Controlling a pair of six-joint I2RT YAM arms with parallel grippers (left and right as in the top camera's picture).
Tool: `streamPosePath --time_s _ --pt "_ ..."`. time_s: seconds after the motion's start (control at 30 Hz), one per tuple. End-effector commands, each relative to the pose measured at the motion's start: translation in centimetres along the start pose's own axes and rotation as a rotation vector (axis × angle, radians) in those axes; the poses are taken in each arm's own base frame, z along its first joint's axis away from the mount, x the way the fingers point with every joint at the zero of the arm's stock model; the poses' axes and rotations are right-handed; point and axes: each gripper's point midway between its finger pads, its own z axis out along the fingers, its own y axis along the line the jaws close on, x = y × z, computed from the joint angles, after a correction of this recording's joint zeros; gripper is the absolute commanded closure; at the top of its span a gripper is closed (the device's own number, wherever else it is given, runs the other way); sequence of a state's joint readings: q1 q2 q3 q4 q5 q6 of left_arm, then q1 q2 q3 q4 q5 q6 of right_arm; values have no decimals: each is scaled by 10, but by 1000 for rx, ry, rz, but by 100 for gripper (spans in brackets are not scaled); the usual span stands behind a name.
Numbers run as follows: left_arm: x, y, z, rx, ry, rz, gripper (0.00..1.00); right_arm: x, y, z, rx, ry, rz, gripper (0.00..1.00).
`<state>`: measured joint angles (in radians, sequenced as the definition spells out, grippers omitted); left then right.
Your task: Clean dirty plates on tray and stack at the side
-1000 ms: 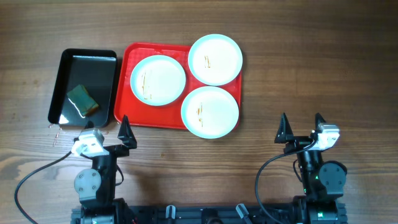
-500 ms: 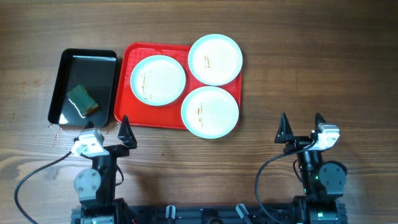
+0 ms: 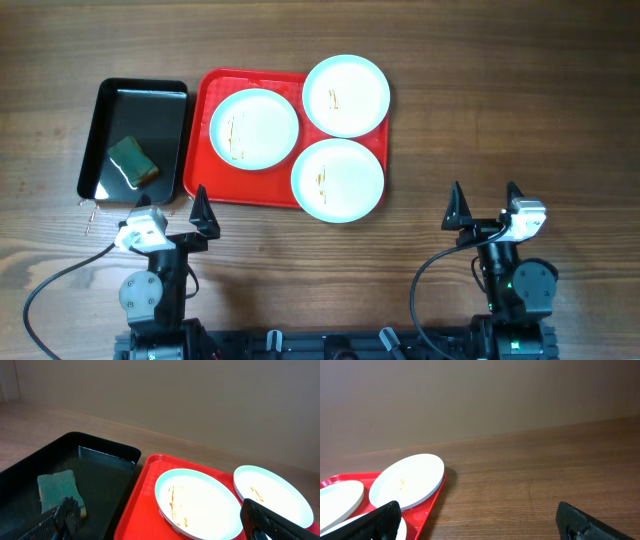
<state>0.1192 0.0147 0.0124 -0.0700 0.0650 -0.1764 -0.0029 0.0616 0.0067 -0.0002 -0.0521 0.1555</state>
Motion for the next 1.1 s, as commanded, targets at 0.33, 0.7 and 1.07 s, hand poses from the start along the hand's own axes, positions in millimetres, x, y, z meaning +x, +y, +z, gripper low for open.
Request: streamPosePath --time_s 0.33,0.7,1.07 --pt "1 1 0 -5 -3 13 0 -5 18 -1 -108 -15 26 0" --pt "-25 -22 -3 114 -102 25 0 -13 30 -3 -173 -45 21 0" --pt "-45 -35 -5 144 -26 13 0 -11 31 -3 -179 -34 26 0"
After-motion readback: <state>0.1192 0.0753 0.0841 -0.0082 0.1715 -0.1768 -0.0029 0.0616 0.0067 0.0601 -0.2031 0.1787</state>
